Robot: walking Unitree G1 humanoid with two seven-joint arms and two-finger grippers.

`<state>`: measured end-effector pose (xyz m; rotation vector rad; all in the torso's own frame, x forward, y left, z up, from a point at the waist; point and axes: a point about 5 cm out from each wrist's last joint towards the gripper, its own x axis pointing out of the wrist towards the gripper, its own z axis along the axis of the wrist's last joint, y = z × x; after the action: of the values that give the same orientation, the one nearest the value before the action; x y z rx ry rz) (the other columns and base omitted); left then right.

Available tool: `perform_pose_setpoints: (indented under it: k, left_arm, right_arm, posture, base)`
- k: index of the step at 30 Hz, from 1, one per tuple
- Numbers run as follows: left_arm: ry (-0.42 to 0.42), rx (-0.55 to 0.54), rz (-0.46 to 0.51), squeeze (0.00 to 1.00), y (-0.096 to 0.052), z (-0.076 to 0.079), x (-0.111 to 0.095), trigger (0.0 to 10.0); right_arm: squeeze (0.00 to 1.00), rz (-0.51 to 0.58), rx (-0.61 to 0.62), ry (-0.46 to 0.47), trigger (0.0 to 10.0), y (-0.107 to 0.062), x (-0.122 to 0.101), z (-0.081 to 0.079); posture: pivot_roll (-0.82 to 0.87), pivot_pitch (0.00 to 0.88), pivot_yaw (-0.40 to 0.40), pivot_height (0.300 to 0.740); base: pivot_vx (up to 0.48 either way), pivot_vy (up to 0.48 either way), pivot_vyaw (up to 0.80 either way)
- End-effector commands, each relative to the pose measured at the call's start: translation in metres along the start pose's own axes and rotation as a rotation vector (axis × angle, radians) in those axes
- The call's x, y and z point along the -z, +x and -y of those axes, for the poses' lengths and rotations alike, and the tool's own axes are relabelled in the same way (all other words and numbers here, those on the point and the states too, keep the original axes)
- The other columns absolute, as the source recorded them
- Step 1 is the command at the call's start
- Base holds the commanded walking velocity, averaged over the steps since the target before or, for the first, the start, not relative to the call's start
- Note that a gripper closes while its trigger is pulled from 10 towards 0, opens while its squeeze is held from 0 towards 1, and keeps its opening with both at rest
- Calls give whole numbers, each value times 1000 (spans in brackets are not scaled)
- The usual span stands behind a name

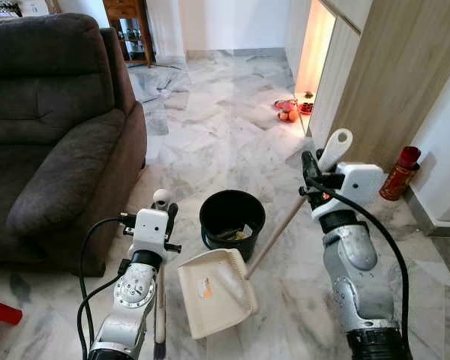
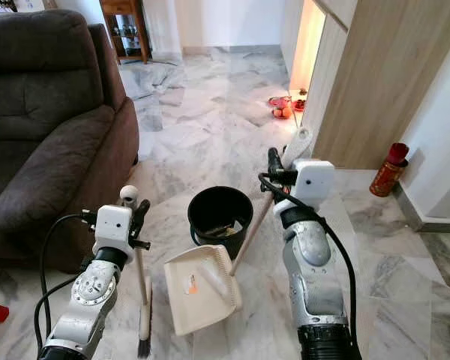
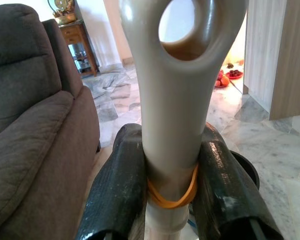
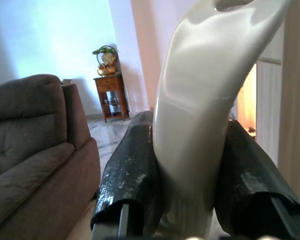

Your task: Sweep floor

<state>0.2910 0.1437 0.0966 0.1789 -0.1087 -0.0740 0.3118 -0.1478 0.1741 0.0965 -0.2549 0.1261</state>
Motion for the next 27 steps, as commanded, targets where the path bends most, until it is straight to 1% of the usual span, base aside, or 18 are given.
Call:
perform_pose_setpoints:
  k: [1, 3, 5, 8, 11, 14, 19, 25, 27]
  left_arm:
    - [28, 1, 61, 0, 5, -3, -10, 10000]
    - [28, -1, 62, 0, 5, -3, -10, 10000]
    - [30, -5, 62, 0, 5, -4, -10, 10000]
    - [31, -12, 65, 0, 5, -5, -10, 10000]
    - [37, -30, 74, 0, 3, -8, -11, 10000]
    - [38, -36, 76, 0, 3, -9, -12, 10000]
    - [52, -41, 90, 0, 3, -9, -13, 10000]
    - [49, -42, 95, 0, 3, -9, -14, 10000]
    - [50, -44, 96, 0, 3, -9, -14, 10000]
  right_arm:
    - [0, 101, -5, 35, 10000, 7, -26, -2]
    - [0, 123, 10, 42, 10000, 8, -32, -1]
    - [0, 165, 52, 36, 10000, 10, -39, 0]
    - [0, 189, 80, 27, 10000, 9, -42, 2]
    - [0, 244, 133, 11, 10000, 9, -48, 3]
    - [0, 263, 141, 6, 10000, 11, -52, 2]
    - [0, 297, 123, -1, 10000, 13, -58, -3]
    - [0, 340, 148, -7, 10000, 13, -65, -2]
    - [0, 355, 149, -4, 10000, 13, -68, -2]
  posture:
    - [131, 0, 43, 740]
    - [129, 0, 44, 740]
    - [128, 0, 45, 740]
    - [133, 0, 45, 740]
    - [134, 0, 47, 740]
    - [135, 0, 47, 740]
    - [141, 0, 44, 740]
    - [138, 0, 45, 740]
    - [137, 0, 46, 740]
  base:
    - [0, 0, 0]
    - [0, 0, 0]
    - [0, 0, 0]
    - [0, 0, 0]
    - [0, 0, 0]
    - [0, 0, 0]
    - [0, 0, 0]
    - [0, 0, 0]
    - [244, 0, 0]
